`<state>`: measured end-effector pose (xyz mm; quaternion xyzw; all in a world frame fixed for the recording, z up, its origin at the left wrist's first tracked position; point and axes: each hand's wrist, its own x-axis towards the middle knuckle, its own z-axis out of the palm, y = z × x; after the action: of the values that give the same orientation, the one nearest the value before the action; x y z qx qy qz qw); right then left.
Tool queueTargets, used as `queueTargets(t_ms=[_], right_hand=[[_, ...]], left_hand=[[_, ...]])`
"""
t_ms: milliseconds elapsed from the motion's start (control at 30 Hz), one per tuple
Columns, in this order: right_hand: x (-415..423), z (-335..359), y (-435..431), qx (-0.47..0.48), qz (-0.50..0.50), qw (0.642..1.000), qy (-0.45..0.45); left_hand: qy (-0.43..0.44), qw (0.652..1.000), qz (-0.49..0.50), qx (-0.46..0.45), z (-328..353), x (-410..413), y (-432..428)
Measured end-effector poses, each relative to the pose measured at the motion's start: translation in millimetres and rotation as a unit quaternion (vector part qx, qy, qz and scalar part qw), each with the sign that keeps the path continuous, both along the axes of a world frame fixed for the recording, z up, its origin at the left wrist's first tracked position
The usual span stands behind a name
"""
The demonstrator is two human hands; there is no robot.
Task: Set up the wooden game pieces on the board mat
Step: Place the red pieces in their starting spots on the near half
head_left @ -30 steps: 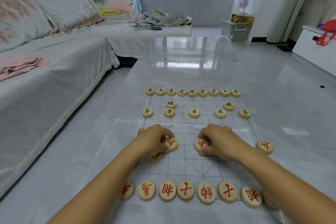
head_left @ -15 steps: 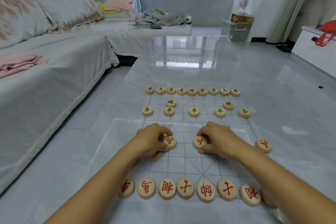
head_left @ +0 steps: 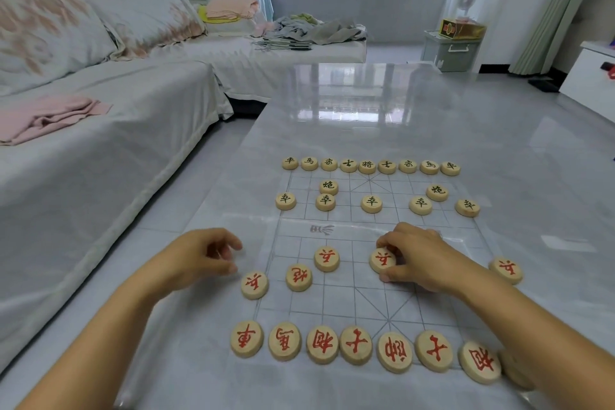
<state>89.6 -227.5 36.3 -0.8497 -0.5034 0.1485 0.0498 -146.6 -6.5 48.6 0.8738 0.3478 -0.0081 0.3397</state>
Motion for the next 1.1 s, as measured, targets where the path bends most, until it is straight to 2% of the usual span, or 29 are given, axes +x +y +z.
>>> queueTargets(t_ms=[100,200,300,500,600,667,833,967,1100], right_hand=[[0.5,3.8,1.2,-0.012,0.000,1.000,-0.001],[3.4,11.6,-3.3,0.002,-0.010,1.000,0.004],[12.1,21.5,-18.9,0.059,-0.033,0.997,0.027],[41.3,29.0,-69.4,0.181,-0.081,0.980,0.032],[56.6,23.6,-99.0,0.253,-0.123,0.958,0.057],[77.3,7.4,-125.0,0.263,-0.178,0.944,0.091],[141.3,-83.2,-187.5,0.290,-0.324,0.881,0.190],[149.4,-130.3,-196.2,0.330,-0.378,0.832,0.236],[140.2,-147.9,-186.1,0.339,-0.394,0.831,0.198]], left_hand=[[-0.003,0.999,-0.016,-0.041,-11.1,-12.1,-11.4],[-0.014,1.000,-0.014,0.004,-24.4,-8.7,-24.9],[-0.018,0.998,-0.005,0.053,-32.2,-1.2,-29.8],[-0.076,0.996,-0.005,0.034,-30.8,14.8,-18.9],[-0.107,0.994,-0.009,0.026,-31.2,23.8,-16.5],[-0.120,0.992,-0.020,0.029,-34.5,26.9,-13.9],[-0.136,0.990,-0.015,0.025,-43.7,25.9,-8.2],[-0.140,0.989,-0.028,0.030,-47.0,29.6,-8.5],[-0.157,0.987,-0.006,0.034,-51.0,33.8,-9.2]])
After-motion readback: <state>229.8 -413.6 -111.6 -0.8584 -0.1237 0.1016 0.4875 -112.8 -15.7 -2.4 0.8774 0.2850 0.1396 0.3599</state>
